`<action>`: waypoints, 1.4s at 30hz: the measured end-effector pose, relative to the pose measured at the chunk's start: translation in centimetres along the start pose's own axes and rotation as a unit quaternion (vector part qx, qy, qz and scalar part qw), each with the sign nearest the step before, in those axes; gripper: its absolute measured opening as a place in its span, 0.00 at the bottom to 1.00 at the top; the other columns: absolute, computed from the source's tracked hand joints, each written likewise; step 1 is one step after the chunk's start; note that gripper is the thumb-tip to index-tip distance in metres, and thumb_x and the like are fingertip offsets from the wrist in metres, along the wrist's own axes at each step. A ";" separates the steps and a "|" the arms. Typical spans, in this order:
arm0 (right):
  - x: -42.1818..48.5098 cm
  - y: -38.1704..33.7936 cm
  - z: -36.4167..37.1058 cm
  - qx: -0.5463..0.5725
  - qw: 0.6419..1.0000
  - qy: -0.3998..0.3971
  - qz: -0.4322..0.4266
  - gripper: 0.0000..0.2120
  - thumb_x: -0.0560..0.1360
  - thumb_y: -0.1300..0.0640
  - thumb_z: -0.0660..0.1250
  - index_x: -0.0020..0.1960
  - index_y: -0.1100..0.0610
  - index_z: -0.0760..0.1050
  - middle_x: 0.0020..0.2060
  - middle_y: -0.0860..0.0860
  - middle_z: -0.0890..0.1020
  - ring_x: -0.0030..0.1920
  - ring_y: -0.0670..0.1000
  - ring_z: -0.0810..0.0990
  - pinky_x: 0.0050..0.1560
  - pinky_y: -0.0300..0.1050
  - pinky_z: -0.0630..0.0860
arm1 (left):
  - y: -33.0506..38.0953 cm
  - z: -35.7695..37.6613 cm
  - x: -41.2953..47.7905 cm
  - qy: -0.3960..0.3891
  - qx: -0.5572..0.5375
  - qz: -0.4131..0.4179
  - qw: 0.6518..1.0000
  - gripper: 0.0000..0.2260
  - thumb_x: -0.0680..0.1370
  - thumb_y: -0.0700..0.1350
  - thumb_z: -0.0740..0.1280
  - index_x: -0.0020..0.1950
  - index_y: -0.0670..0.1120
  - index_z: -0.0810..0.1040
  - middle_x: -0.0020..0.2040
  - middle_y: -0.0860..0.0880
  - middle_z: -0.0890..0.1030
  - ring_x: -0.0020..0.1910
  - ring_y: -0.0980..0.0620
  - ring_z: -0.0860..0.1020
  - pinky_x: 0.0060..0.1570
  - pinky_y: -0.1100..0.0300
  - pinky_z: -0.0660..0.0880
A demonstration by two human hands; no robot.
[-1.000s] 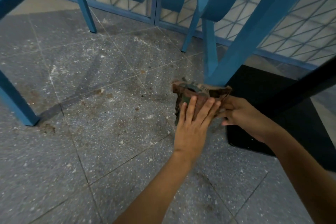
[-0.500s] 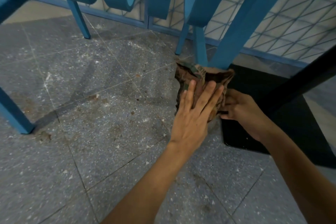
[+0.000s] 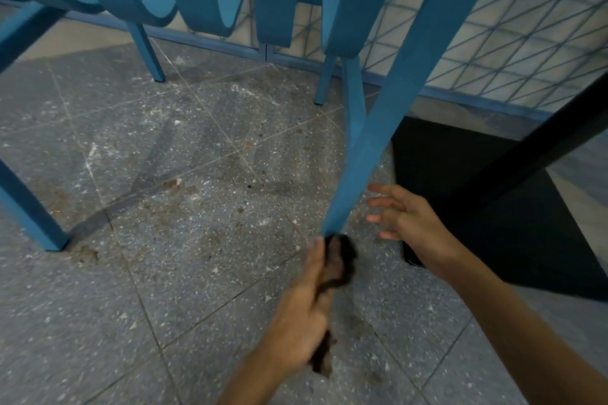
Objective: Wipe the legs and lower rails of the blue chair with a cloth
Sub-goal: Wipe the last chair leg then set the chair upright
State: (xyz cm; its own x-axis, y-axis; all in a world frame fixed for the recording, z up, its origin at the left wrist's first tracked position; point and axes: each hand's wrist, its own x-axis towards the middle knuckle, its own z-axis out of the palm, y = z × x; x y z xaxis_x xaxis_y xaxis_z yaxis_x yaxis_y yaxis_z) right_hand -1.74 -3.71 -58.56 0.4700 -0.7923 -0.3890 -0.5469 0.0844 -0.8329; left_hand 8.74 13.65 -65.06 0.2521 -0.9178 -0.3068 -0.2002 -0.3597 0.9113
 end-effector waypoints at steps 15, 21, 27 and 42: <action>0.3 3.2 3.9 -0.049 0.991 -0.076 0.096 0.15 0.79 0.62 0.60 0.61 0.48 0.71 0.55 0.50 0.78 0.55 0.51 0.78 0.52 0.48 0.75 | -0.4 3.2 9.3 0.130 -0.575 -0.326 0.739 0.28 0.80 0.61 0.49 0.66 0.41 0.71 0.48 0.43 0.80 0.31 0.47 0.73 0.35 0.56 0.76; 1.1 2.6 2.6 0.043 0.997 -0.017 0.067 0.18 0.76 0.69 0.60 0.62 0.55 0.74 0.54 0.56 0.81 0.57 0.55 0.79 0.59 0.51 0.75 | 1.8 0.8 8.8 0.112 -0.696 -0.276 0.653 0.30 0.83 0.54 0.47 0.68 0.28 0.64 0.57 0.30 0.74 0.57 0.35 0.75 0.63 0.43 0.68; 0.8 2.3 2.0 0.031 0.997 -0.035 0.057 0.19 0.76 0.66 0.61 0.62 0.49 0.73 0.55 0.51 0.79 0.57 0.51 0.78 0.51 0.45 0.75 | 1.0 0.7 9.0 0.129 -0.687 -0.326 0.636 0.27 0.84 0.51 0.45 0.71 0.29 0.61 0.63 0.30 0.71 0.68 0.37 0.68 0.63 0.44 0.65; 0.0 4.8 3.8 0.154 0.953 -0.213 0.152 0.26 0.68 0.39 0.69 0.64 0.48 0.74 0.55 0.50 0.81 0.55 0.53 0.81 0.53 0.47 0.77 | 3.9 1.5 4.4 -0.021 -0.598 -0.192 0.778 0.36 0.73 0.70 0.51 0.67 0.44 0.72 0.60 0.37 0.79 0.59 0.42 0.77 0.59 0.47 0.72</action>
State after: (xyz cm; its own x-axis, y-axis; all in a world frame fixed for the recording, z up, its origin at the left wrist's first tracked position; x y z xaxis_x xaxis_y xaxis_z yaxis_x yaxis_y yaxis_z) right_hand -1.80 -1.01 -64.05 0.5964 -0.3922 -0.7003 -0.5036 0.4965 -0.7070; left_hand 7.60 7.94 -63.27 0.0407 -0.7949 -0.6054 0.9126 -0.2171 0.3464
